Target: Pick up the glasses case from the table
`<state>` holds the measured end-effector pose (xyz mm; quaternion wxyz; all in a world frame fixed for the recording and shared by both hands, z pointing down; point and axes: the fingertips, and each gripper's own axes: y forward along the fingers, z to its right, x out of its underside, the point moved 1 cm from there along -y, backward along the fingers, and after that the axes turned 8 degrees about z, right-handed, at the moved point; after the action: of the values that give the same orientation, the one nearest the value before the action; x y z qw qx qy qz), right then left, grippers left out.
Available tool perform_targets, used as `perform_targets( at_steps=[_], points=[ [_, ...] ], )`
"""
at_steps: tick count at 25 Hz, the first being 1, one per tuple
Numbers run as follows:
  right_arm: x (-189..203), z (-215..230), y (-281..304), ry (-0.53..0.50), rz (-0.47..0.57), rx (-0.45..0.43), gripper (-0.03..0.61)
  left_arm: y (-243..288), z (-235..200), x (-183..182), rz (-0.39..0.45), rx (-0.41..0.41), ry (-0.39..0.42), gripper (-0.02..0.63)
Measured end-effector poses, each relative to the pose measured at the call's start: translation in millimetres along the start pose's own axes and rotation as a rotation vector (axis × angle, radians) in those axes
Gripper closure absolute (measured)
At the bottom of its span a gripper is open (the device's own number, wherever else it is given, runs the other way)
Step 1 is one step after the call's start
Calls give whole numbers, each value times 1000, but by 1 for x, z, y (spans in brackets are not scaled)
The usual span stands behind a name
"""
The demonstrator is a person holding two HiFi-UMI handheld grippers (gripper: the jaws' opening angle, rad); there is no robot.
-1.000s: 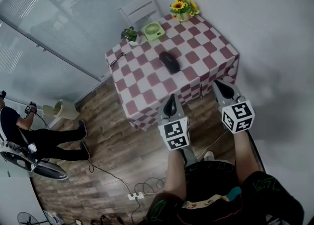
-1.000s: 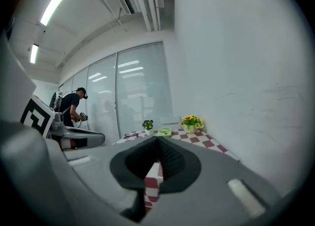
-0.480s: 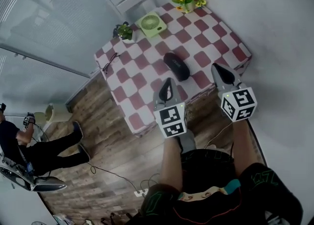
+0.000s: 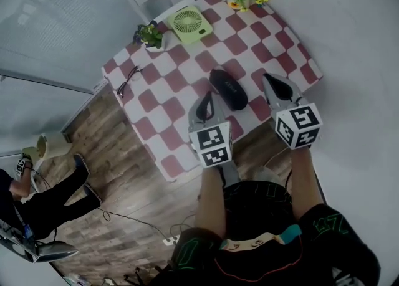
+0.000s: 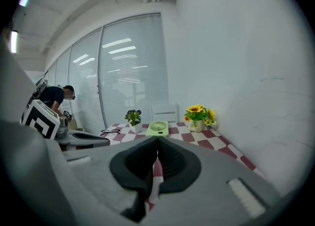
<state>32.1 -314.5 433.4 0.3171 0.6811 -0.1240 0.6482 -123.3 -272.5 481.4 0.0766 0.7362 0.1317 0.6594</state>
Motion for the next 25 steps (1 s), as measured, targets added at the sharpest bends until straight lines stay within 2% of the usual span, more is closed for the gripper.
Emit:
perform_targets(
  at_steps=[9,14,18,22,25],
  points=[
    [20,-19,49,-19,-123,-114,575,19,-29,18,-52,-46,-42,604],
    [37,-26,78,-26,-194,-207,563,30,-44,30,-91,-114,-58,604],
    [59,-33,90,-23,-291,-305,504,31,-42,44,-130,-161,-75,604],
    [82,-39,103,-8,-407,-382,353,39,-43,51,-147,-182,-86,604],
    [98,-45,110,-1,-482,-423,280,38,-49,56,-157,-215,-97,604]
  ],
)
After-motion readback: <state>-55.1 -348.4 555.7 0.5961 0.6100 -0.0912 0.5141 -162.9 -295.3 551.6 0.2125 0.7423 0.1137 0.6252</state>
